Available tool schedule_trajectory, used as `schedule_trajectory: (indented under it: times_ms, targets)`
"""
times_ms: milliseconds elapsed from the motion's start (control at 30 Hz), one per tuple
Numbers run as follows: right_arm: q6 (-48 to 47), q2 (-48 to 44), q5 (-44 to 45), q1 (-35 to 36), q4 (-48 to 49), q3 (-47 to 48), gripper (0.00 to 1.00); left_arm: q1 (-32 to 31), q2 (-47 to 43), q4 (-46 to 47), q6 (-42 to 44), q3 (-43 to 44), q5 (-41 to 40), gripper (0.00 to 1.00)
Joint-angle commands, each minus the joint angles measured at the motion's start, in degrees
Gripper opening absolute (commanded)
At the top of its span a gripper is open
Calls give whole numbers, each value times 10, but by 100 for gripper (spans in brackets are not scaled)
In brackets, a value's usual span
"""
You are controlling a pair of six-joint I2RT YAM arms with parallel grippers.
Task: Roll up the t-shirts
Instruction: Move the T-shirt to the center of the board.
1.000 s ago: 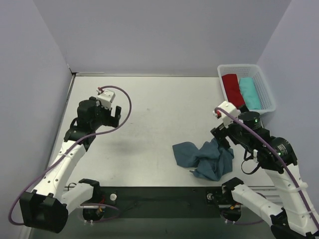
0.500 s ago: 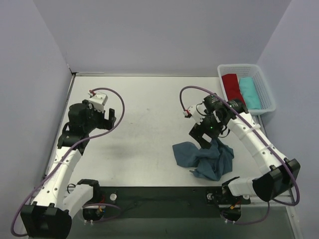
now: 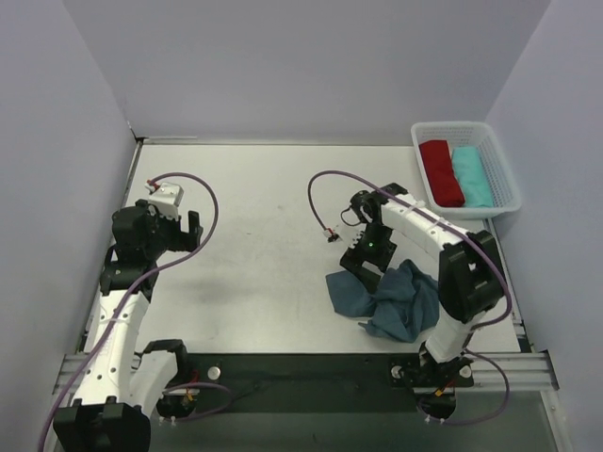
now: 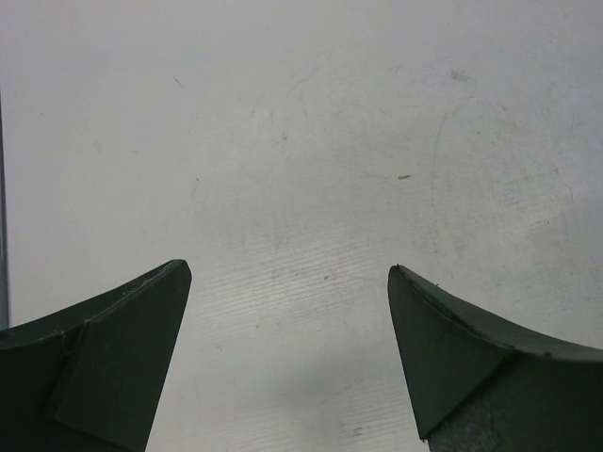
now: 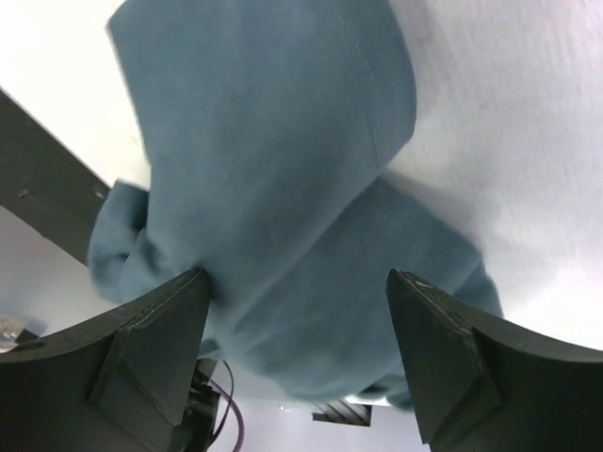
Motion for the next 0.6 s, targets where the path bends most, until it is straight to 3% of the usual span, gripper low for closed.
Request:
schedule_trajectory:
  times_ms: [0,33,100,133,200,300,433,567]
  targets:
    - [-2,65,39,16,-10,42,72,8,-10,7,1,6,21,97]
    - [-3,72,42,19,-10,52,68,8,-10,5,2,10,20,97]
    - [-7,93,58,30,-20,87,46,10,-8,5,8,13,18,97]
    - [-11,100,62,32,-28,101,21,10,-6,5,10,17,18,97]
    - [-13,106,62,36,-39,149,4,11,-3,7,11,23,19,97]
    - [4,89,40,40,-56,229,0,11,4,10,10,35,21,97]
    - [65,79,-14,48,-84,513,0,10,22,18,10,48,22,97]
    - [101,67,-30,50,-65,673,0,10,39,34,-8,61,25,97]
